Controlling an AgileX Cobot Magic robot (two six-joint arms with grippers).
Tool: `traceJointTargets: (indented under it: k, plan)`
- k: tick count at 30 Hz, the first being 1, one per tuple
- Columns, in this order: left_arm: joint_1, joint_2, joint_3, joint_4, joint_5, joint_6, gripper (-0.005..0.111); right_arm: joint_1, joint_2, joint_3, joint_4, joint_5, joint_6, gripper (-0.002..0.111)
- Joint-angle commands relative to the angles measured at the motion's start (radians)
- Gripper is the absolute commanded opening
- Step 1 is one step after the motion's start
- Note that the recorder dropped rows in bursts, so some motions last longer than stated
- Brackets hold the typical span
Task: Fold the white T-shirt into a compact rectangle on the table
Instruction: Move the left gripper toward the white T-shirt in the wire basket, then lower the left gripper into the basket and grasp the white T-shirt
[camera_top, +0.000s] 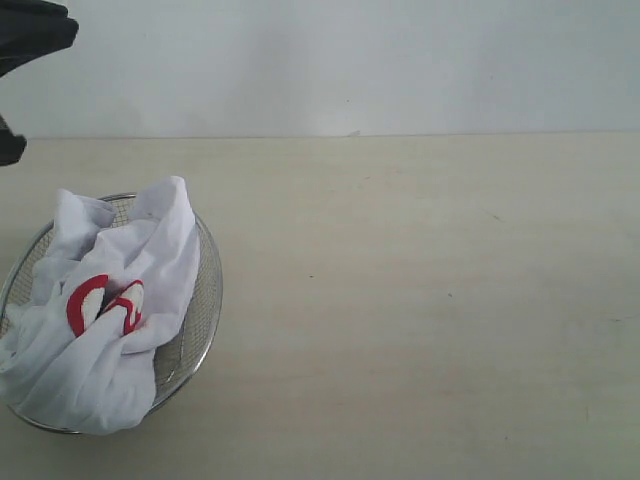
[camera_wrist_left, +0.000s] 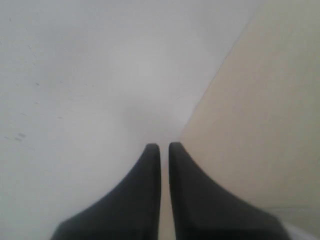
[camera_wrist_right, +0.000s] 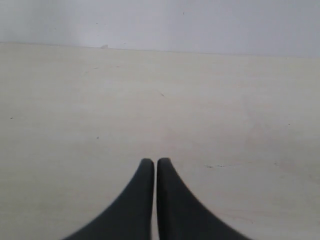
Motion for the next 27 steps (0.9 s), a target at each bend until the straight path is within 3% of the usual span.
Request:
traceJointTargets:
  k: [1,3,4,6,8,10,12,14,16,17,18,22,24,27]
  plan:
    - [-0.007,-0.047,-0.014,-0.073,0.142,0.587,0.005,0.002,-0.004,0.000,0.001,-0.004,0.002,0.000]
    - [-0.007,-0.052,-0.020,-0.138,0.312,0.860,0.005,0.002,-0.004,0.000,0.001,-0.004,0.002,0.000]
    - [-0.007,-0.052,-0.030,-0.232,0.409,0.899,0.005,0.002,-0.004,0.000,0.001,-0.004,0.002,0.000]
    - [-0.007,-0.039,-0.089,-0.562,0.674,0.775,0.005,0.002,-0.004,0.000,0.001,-0.004,0.002,0.000]
    - [-0.002,-0.019,-0.197,-0.895,0.990,0.522,0.005,0.002,-0.004,0.000,0.001,-0.004,0.002,0.000]
    - [0.009,0.020,-0.286,-1.030,1.214,0.422,0.005,0.002,-0.004,0.000,0.004,-0.004,0.002,0.000]
    - [0.009,0.062,-0.356,-1.281,1.305,0.551,0.005,0.002,-0.004,0.000,0.004,-0.004,0.002,0.000]
    - [0.009,0.113,-0.401,-1.644,1.363,0.958,0.005,0.004,-0.004,0.000,0.004,-0.004,0.002,0.000]
    - [0.009,0.176,-0.427,-1.932,1.427,1.203,0.005,0.004,-0.004,0.000,0.004,-0.004,0.002,0.000]
    - [0.009,0.212,-0.435,-2.031,1.436,1.239,0.005,0.004,-0.004,0.000,0.004,-0.004,0.002,0.000]
    - [0.009,0.275,-0.444,-2.107,1.436,1.216,0.005,0.004,-0.004,0.000,0.004,-0.004,0.002,0.000]
    - [0.009,0.470,-0.448,-2.093,1.481,1.214,0.005,0.004,-0.004,0.000,0.004,-0.004,0.002,0.000]
    - [0.009,0.542,-0.448,-2.105,1.522,1.214,0.014,0.004,-0.004,0.000,0.004,-0.004,0.002,0.000]
    - [0.009,0.630,-0.448,-2.111,1.595,1.201,0.051,0.004,-0.004,0.000,0.004,-0.004,0.002,0.000]
